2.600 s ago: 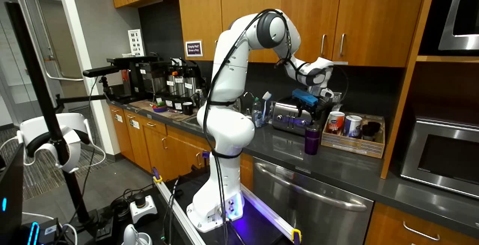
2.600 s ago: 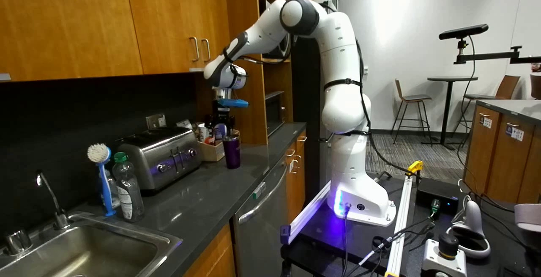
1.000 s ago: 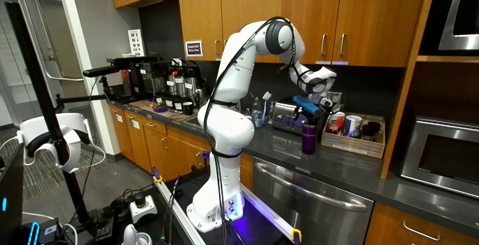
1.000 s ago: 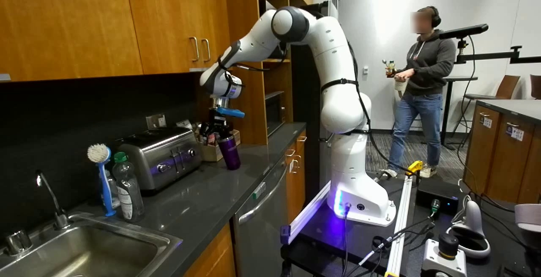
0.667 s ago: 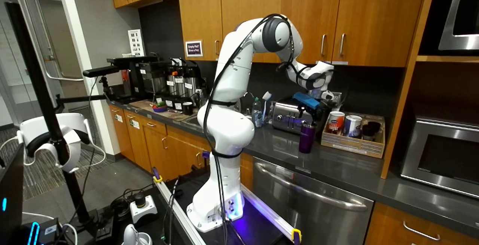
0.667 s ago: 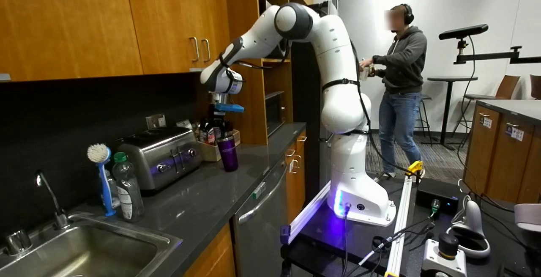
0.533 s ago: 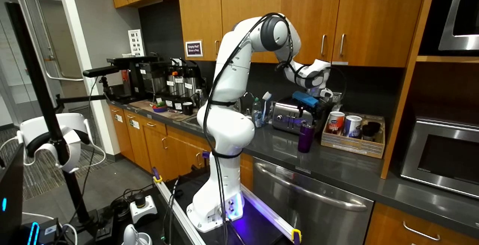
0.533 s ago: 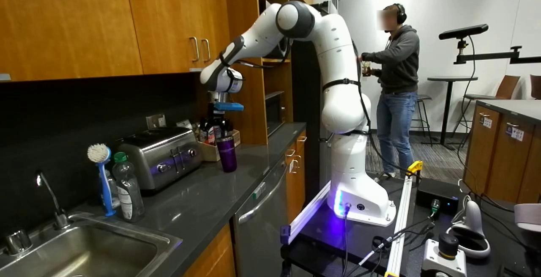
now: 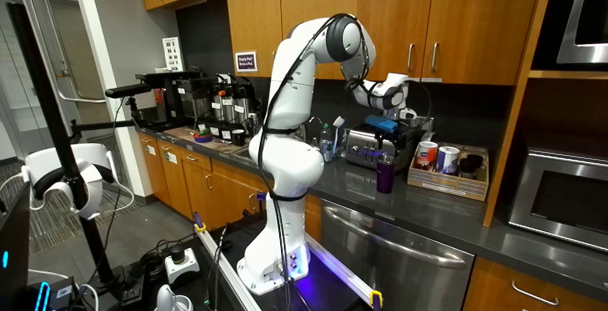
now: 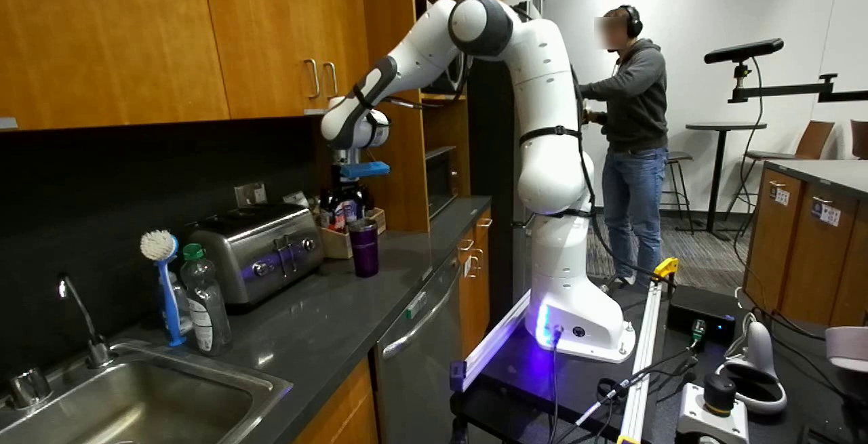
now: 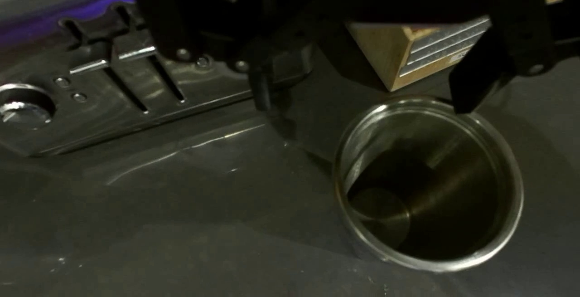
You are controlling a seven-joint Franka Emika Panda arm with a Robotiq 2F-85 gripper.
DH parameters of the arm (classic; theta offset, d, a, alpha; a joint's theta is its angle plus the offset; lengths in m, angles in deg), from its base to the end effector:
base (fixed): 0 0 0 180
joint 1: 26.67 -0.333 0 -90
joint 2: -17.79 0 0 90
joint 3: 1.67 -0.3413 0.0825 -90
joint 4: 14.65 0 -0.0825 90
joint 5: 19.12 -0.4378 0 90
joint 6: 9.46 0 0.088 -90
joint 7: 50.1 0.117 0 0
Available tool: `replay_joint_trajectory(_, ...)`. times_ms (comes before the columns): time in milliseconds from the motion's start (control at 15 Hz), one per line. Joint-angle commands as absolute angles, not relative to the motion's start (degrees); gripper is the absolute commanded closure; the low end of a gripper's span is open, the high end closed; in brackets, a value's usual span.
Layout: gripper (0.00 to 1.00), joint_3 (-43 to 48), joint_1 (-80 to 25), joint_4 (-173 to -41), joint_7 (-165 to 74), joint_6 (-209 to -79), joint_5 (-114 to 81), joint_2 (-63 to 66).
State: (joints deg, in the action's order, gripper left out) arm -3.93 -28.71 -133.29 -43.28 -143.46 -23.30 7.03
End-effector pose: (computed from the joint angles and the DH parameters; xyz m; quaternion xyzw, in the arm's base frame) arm 0.6307 0.0487 0.3293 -0.9976 0.0467 -0.0369 0.0346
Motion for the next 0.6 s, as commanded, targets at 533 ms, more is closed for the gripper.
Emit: replay_joint_trajectory(533,0.0,-4.4,-28.9,-139.0,-45.2,-138.9,-25.0,13.6)
